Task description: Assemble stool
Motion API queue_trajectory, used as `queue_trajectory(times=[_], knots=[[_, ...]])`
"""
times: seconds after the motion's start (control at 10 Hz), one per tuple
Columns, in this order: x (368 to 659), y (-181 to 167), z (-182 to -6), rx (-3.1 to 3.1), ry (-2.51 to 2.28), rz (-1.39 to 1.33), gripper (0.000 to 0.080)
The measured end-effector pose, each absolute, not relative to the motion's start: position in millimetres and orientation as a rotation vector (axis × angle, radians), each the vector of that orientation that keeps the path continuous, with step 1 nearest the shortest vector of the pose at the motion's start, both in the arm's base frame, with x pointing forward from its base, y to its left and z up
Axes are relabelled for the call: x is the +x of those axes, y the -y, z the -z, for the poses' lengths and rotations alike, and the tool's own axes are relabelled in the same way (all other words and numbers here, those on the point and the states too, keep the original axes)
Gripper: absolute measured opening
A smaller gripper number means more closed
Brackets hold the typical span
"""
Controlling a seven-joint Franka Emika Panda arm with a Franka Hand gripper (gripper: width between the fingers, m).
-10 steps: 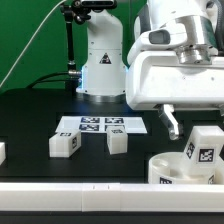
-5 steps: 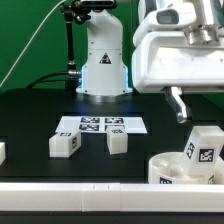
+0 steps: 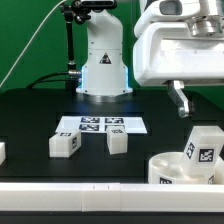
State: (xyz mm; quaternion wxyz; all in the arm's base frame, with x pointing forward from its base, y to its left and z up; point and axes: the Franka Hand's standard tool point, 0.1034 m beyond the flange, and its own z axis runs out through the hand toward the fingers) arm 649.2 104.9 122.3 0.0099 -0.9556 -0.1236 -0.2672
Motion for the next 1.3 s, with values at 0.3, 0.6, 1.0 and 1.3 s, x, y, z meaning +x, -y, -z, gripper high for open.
queue_trajectory(times=[0.3,0.6,1.0,1.3], knots=[[641,-112,-113.2,-3.021,0.392,0.54,0.0649],[636,-118,-110.4,-3.037,0.395,0.251,0.0649],[640,-114,-111.6,-3.026,0.621,0.19,0.0649],[641,-103,-108.5,-2.977,0.92,0.167,0.0649]])
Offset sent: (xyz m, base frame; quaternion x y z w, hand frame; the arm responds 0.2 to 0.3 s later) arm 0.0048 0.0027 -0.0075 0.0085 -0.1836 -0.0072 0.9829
